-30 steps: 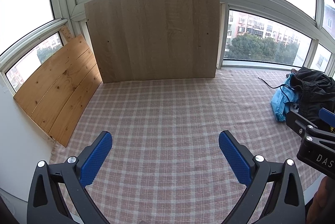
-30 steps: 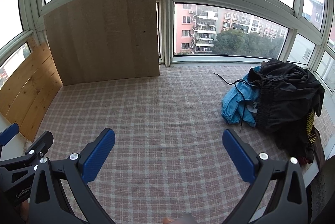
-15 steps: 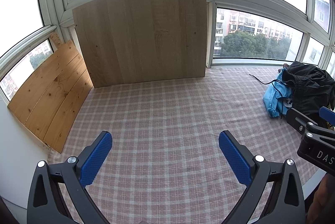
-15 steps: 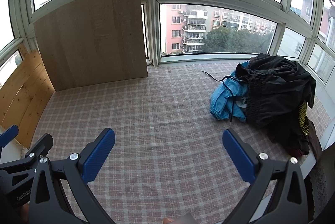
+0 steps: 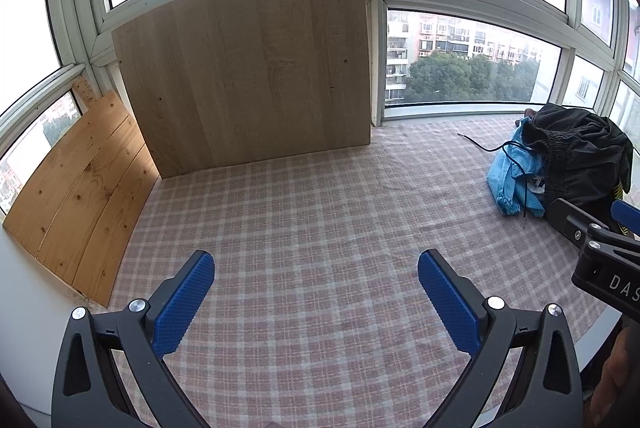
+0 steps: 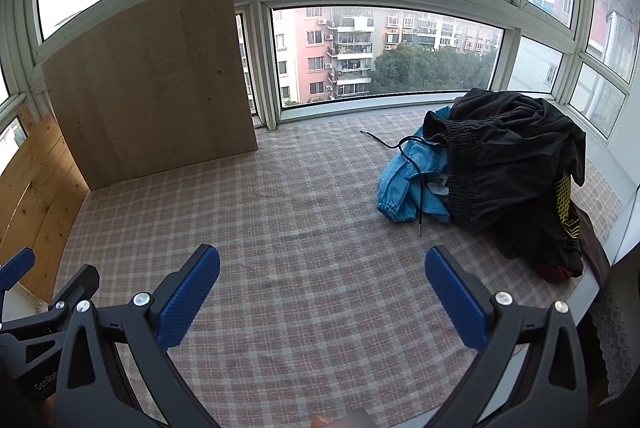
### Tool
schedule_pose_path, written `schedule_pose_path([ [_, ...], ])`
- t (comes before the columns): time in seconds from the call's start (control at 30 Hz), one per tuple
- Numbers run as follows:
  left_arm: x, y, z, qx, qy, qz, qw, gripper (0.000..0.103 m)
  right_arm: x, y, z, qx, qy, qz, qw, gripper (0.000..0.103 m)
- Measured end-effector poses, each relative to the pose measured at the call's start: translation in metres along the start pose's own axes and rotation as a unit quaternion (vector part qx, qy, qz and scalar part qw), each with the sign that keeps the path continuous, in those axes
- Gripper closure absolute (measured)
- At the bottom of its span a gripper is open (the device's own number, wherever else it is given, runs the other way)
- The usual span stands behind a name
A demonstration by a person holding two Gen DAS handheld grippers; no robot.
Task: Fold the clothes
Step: 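Move the right tool toward the clothes pile by the window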
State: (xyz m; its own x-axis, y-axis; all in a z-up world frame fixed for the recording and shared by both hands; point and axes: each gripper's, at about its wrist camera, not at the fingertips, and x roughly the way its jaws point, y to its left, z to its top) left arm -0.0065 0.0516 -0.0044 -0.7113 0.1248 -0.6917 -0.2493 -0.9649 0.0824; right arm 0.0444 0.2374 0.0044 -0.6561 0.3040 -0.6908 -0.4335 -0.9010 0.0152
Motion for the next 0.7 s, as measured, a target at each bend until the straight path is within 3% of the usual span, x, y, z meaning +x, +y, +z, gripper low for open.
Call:
schedule_pose_path([
  [0.7,0.004,-0.012,0.006,0.023,-0.006,-0.015,0.9996,0.0,0.0,-0.016,0.001,0.024,-0.004,-0.016,1.0,0.0],
])
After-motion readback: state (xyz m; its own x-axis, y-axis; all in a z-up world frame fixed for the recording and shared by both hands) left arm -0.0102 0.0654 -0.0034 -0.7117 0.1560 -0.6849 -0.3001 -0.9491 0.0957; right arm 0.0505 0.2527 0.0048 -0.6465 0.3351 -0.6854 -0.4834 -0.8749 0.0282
